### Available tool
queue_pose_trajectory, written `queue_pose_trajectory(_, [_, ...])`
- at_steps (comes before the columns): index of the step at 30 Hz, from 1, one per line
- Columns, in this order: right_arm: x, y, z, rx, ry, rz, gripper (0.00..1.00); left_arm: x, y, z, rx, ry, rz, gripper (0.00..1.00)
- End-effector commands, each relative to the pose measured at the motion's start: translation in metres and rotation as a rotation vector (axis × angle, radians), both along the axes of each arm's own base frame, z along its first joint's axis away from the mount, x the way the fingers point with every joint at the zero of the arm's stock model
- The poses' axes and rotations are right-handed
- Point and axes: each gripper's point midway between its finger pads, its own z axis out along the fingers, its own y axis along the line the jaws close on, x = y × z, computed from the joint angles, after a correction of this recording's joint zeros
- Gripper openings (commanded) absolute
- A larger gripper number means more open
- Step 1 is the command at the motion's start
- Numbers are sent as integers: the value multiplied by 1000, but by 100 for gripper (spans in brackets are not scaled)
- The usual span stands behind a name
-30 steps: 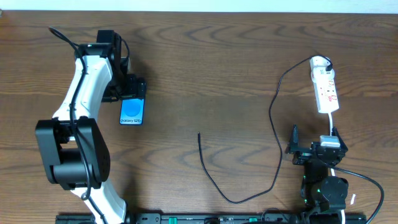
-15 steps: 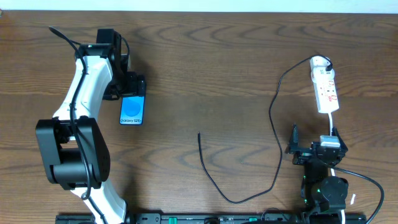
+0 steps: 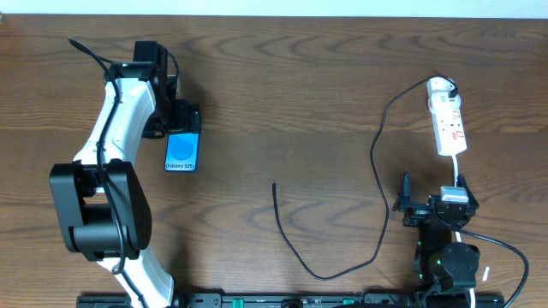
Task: Plug charger to phone and switch on socket
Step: 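Lower the open left gripper down onto the phone's top edge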
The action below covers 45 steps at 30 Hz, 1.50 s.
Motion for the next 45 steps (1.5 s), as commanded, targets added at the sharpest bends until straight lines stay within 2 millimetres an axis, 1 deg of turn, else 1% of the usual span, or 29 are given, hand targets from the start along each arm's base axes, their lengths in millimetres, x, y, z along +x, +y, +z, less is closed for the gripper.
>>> queue_pose_trajectory(1, [0,1,0,12,-3,2,99,-3,-1,-9,2,26,-9,97])
queue_pose_trajectory(11, [0,1,0,12,-3,2,99,-7,-1,-17,1,38,-9,98])
queue_pose_trajectory(18, [0,1,0,12,-3,2,99,-3,-1,-17,2,22,-9,97])
queue_pose_trajectory(45, [0,1,0,12,-3,2,99,-1,-1,-18,1,15,-9,97])
